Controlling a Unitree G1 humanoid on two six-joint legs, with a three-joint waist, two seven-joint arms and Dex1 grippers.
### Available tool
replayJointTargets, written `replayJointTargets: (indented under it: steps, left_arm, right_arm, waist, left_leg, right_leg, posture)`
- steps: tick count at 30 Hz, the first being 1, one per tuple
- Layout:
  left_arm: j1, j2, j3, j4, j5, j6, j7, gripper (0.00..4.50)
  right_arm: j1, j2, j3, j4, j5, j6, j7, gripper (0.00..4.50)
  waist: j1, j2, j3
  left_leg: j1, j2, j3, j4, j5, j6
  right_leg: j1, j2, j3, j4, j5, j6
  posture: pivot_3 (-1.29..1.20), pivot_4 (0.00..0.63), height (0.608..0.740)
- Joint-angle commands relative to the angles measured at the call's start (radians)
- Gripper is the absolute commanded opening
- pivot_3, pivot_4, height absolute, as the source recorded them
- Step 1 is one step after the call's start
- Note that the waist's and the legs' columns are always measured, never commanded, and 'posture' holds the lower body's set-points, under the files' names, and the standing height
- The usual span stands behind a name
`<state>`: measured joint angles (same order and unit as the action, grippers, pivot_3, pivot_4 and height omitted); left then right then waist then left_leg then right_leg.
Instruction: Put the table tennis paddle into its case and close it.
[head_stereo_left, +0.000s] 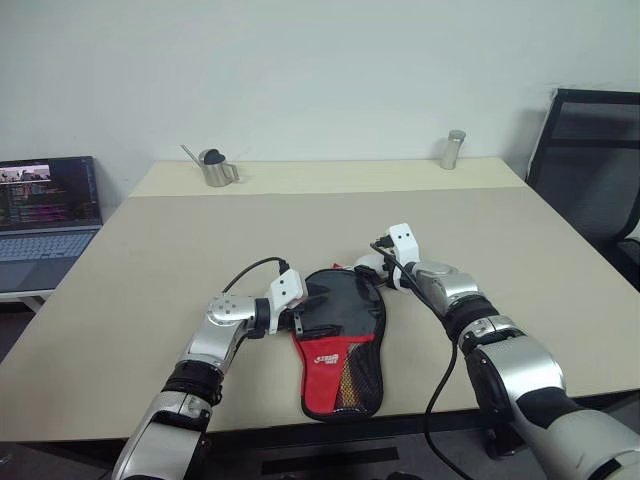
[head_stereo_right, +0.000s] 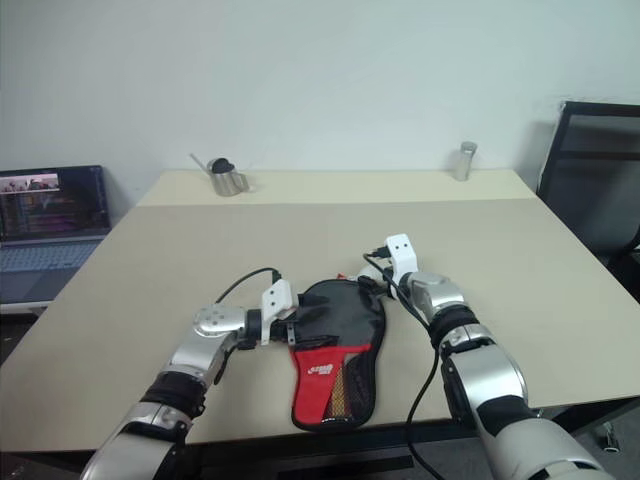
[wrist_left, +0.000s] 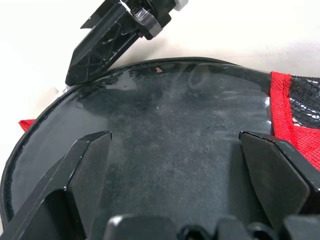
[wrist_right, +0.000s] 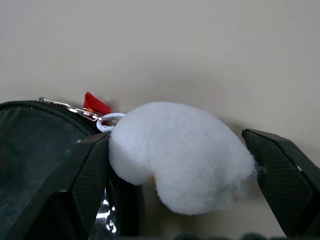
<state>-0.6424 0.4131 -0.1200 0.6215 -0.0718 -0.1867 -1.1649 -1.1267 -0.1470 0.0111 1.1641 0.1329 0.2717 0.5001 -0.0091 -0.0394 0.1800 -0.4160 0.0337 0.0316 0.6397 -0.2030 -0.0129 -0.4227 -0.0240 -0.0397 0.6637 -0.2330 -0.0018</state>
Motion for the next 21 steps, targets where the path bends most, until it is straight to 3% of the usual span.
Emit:
replayJointTargets:
  steps: [1,11,15,21]
  left_arm:
    - [0.007,0.009,-0.011,-0.027,0.003,-0.002,0.006,4.50]
    - [-0.072,-0.045,-0.053,0.066,0.031,-0.013,0.004,4.50]
    - [-0.066,-0.048,-0.096,0.147,0.070,-0.051,-0.024,4.50]
    - [-0.052,-0.039,-0.118,0.243,0.095,-0.078,-0.027,4.50]
  right_arm:
    - [-0.043,0.007,-0.027,-0.004,-0.006,-0.023,-0.007,4.12]
    - [-0.034,0.022,-0.023,-0.014,-0.033,-0.012,-0.002,0.96]
    - [-0.032,0.030,-0.021,-0.024,-0.040,-0.007,0.000,0.43]
    - [-0.021,0.022,-0.012,-0.060,-0.052,0.004,0.004,0.36]
  waist:
    - [0.000,0.000,0.000]
    - [0.001,0.000,0.000]
    - [-0.001,0.000,0.000]
    - [-0.003,0.003,-0.002]
  left_leg:
    - [0.000,0.000,0.000,0.000,0.000,0.000]
    - [0.000,0.000,0.000,0.000,0.000,0.000]
    - [0.000,0.000,0.000,0.000,0.000,0.000]
    - [0.003,0.000,0.000,-0.001,0.000,0.000]
  right_leg:
    - [0.000,0.000,0.000,0.000,0.000,0.000]
    - [0.000,0.000,0.000,0.000,0.000,0.000]
    - [0.000,0.000,0.000,0.000,0.000,0.000]
    - [0.002,0.000,0.001,0.000,0.000,0.000]
  posture:
    - [0.00,0.150,0.740]
    - [0.00,0.150,0.740]
    - [0.00,0.150,0.740]
    - [0.00,0.150,0.740]
